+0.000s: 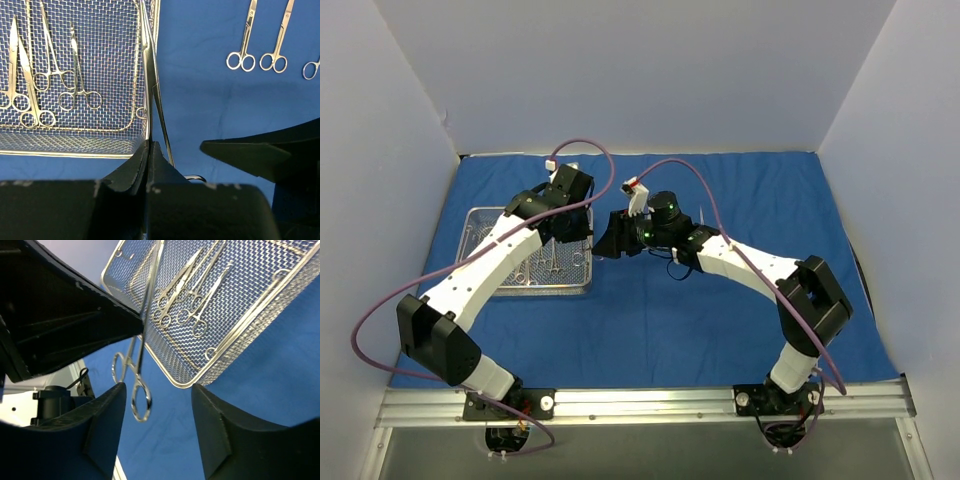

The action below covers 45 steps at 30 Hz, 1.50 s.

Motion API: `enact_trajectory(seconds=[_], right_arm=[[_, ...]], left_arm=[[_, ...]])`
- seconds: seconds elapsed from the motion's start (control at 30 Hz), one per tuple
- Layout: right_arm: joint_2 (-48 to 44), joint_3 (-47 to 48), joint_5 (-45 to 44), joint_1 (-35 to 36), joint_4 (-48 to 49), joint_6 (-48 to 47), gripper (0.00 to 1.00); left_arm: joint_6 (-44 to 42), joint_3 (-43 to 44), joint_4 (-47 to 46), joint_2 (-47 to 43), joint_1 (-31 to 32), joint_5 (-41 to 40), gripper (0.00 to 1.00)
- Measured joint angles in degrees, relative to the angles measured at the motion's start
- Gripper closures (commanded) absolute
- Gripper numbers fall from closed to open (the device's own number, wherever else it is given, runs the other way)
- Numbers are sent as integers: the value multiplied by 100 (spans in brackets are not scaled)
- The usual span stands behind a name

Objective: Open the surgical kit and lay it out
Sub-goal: Place the medical item in the surgical kit.

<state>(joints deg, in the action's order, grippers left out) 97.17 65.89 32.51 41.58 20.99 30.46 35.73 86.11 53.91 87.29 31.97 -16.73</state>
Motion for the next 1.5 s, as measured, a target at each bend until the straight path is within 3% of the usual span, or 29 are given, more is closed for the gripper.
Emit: enact_trajectory(seconds=[0.8, 1.03, 1.13, 1.5], right_arm=[[131, 24, 459, 52, 437, 302, 97], [136, 24, 494, 42, 509, 363, 100], [136, 20, 518, 9, 538, 391, 100], [-105, -605, 754, -831, 525, 522, 100]], left_arm=[[-20, -192, -260, -188, 57, 37, 98], [-22, -229, -323, -302, 57, 31, 97], [-26, -251, -358, -326, 57, 31, 89], [-144, -284, -608, -678, 33, 127, 40]])
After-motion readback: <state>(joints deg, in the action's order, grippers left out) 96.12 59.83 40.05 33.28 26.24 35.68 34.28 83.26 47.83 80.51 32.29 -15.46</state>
